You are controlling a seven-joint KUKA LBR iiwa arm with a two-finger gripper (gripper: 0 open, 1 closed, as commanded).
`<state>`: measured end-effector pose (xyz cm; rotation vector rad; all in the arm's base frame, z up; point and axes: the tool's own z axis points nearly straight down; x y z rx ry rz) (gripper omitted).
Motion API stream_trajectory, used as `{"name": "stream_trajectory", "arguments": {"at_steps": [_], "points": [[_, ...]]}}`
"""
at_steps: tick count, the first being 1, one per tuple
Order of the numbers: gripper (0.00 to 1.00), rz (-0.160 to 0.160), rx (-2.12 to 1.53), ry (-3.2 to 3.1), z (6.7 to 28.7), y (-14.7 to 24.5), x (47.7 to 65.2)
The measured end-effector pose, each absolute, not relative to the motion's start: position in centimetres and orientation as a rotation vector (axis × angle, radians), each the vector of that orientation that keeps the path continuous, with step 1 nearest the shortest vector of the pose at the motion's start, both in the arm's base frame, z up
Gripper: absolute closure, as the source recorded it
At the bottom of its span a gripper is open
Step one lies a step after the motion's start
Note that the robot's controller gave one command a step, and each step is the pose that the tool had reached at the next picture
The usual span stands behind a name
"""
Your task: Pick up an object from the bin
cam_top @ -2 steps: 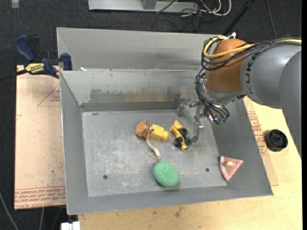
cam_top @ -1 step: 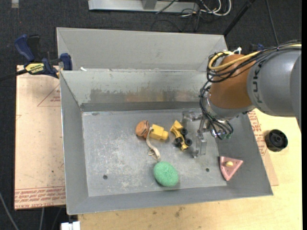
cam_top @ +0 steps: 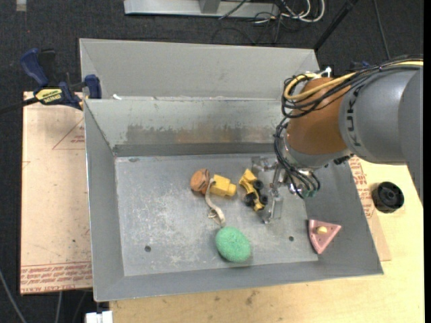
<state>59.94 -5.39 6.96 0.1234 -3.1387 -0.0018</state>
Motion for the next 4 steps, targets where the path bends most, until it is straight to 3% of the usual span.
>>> {"name": "stream_trajectory", "arguments": {"at_steps": [1,2,3,4], "points": [[1.0,-0.002,-0.08,-3.146,7.7,-1.8,61.5],[1.0,-0.002,-0.08,-3.146,7.7,-1.8,61.5],[1.0,-0.002,-0.075,-3.142,9.5,-1.3,62.6],[1.0,-0.002,-0.093,-3.137,14.0,-0.9,62.1]]}}
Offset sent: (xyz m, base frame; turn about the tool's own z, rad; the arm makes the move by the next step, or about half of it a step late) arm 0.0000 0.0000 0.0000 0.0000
